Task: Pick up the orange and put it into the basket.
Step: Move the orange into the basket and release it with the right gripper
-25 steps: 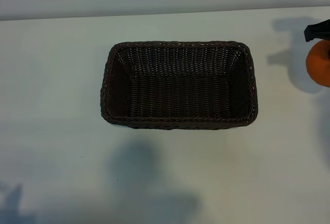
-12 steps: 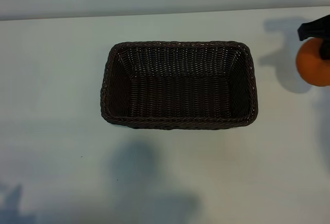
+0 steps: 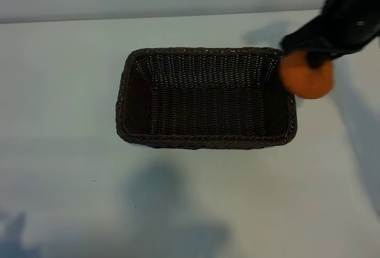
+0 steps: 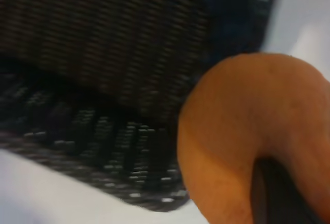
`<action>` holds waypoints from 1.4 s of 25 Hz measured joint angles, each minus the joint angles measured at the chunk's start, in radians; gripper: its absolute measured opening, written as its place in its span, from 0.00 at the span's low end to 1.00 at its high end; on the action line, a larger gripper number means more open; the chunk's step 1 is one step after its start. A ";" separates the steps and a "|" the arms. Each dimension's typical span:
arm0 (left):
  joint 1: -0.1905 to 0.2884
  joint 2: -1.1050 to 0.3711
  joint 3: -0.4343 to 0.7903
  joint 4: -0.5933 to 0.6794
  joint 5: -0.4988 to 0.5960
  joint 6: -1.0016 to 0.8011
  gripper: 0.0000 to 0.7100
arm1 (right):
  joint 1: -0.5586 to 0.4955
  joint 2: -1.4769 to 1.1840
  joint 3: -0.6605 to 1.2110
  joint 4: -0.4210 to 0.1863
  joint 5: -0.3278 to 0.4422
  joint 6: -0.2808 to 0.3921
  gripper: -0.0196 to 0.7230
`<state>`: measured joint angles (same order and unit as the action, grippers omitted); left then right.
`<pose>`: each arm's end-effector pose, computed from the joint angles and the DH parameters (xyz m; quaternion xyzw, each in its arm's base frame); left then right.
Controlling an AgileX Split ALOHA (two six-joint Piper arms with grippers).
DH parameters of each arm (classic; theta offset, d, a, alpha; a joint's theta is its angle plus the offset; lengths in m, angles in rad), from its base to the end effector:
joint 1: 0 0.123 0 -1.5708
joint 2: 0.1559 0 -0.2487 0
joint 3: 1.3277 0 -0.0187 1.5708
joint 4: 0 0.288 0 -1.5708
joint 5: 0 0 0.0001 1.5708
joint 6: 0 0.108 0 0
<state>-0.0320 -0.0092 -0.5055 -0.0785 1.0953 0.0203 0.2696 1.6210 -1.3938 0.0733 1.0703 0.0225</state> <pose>0.0754 -0.0100 0.2868 0.0249 0.8574 -0.0422 0.5124 0.3613 0.1070 0.2439 -0.1097 0.9771 0.0605 0.1722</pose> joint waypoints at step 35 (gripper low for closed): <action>0.000 0.000 0.000 0.000 0.000 -0.001 0.78 | 0.170 0.274 -0.011 0.020 -0.159 -0.011 0.13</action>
<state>-0.0320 -0.0092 -0.5055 -0.0785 1.0953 0.0192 0.4400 1.8949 -1.4051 0.0938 0.9109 0.0114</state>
